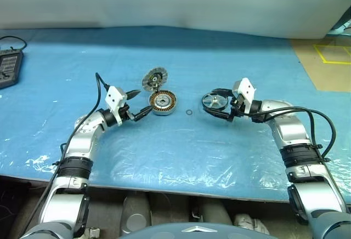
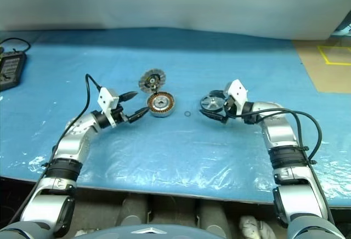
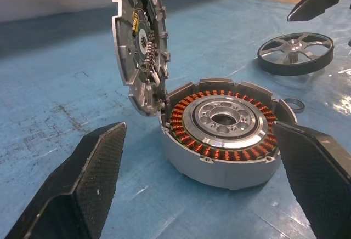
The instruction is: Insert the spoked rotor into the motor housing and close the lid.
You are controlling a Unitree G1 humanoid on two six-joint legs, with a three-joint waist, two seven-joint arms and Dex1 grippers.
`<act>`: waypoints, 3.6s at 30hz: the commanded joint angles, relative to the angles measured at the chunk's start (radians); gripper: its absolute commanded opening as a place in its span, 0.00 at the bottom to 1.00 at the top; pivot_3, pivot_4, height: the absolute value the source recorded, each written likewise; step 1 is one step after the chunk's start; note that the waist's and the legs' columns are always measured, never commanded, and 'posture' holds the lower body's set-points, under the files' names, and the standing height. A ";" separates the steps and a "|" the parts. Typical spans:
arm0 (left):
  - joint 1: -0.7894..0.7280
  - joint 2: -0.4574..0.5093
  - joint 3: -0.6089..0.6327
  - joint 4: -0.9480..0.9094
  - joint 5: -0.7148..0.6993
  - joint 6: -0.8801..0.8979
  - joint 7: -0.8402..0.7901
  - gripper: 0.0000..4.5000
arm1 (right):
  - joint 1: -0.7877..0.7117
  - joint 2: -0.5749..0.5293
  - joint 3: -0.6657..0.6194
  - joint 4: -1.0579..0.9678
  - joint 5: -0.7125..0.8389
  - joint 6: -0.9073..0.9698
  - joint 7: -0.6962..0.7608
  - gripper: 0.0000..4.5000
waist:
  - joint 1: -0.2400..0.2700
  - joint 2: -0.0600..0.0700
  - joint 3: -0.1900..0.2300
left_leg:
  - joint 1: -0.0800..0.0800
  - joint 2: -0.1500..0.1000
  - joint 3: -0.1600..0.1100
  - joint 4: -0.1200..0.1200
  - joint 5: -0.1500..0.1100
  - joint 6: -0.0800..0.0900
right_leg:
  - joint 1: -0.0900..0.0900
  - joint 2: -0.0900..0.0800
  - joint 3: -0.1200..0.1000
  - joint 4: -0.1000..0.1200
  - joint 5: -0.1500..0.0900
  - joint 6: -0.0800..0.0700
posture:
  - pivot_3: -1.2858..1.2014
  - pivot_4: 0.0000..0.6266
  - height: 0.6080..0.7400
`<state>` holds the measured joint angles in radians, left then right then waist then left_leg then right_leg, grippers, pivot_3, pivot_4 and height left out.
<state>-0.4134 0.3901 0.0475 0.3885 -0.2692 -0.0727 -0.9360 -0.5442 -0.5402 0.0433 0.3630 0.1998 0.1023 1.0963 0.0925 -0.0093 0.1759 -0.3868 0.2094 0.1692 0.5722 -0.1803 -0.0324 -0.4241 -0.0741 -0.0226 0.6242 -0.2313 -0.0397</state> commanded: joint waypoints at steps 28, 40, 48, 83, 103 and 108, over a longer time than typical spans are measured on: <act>-0.812 0.109 -0.484 0.678 0.397 -0.524 -0.652 1.00 | 0.066 0.018 -0.022 -0.086 0.019 -0.029 -0.061 0.96 | 0.003 0.000 0.000 | 0.001 -0.001 0.001 0.000 0.004 -0.002 | 0.002 -0.001 0.000 0.000 0.000 0.000 | 0.52 0.24 1.00; -0.884 0.023 -0.520 0.873 0.593 -0.680 -0.503 1.00 | 0.121 0.013 -0.032 -0.161 0.032 -0.002 -0.099 0.96 | 0.009 0.000 0.000 | -0.001 -0.001 -0.001 0.001 0.004 -0.002 | 0.002 -0.001 -0.002 0.001 0.002 0.004 | 0.52 0.24 1.00; -0.897 0.002 -0.531 0.899 0.679 -0.674 -0.425 1.00 | 0.107 0.015 -0.026 -0.157 0.030 0.003 -0.099 0.96 | 0.010 0.000 0.000 | -0.001 -0.001 -0.001 0.001 0.004 -0.002 | 0.002 -0.001 -0.002 0.001 0.002 0.003 | 0.52 0.24 1.00; -0.884 -0.110 -0.629 0.953 0.889 -0.616 -0.259 0.51 | 0.065 -0.041 -0.035 -0.183 0.047 0.039 -0.061 1.00 | 0.029 0.000 0.000 | 0.005 -0.002 -0.002 0.003 0.003 -0.001 | 0.008 -0.002 -0.002 0.001 0.001 0.001 | 0.52 0.24 1.00; -0.925 -0.080 -0.593 0.896 0.823 -0.809 -0.382 0.51 | 0.084 -0.042 -0.053 -0.174 0.047 0.031 -0.086 1.00 | 0.032 0.000 0.000 | 0.002 -0.002 -0.002 -0.002 0.003 -0.001 | 0.005 -0.002 -0.003 -0.001 0.003 0.004 | 0.52 0.24 1.00; -0.920 -0.072 -0.572 0.866 0.773 -0.865 -0.446 0.51 | 0.103 -0.036 -0.056 -0.184 0.050 0.031 -0.100 1.00 | 0.032 0.000 0.001 | 0.001 -0.002 -0.002 -0.002 0.003 -0.001 | 0.003 -0.002 -0.003 -0.001 0.003 0.004 | 0.52 0.24 1.00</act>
<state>-1.3202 0.3112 -0.5513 1.2908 0.5490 -0.9106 -1.3617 -0.4433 -0.5753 0.0129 0.2195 0.2265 0.1425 0.9998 0.1245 -0.0096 0.1767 -0.3861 0.2074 0.1676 0.5698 -0.1770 -0.0339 -0.4208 -0.0761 -0.0258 0.6232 -0.2286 -0.0355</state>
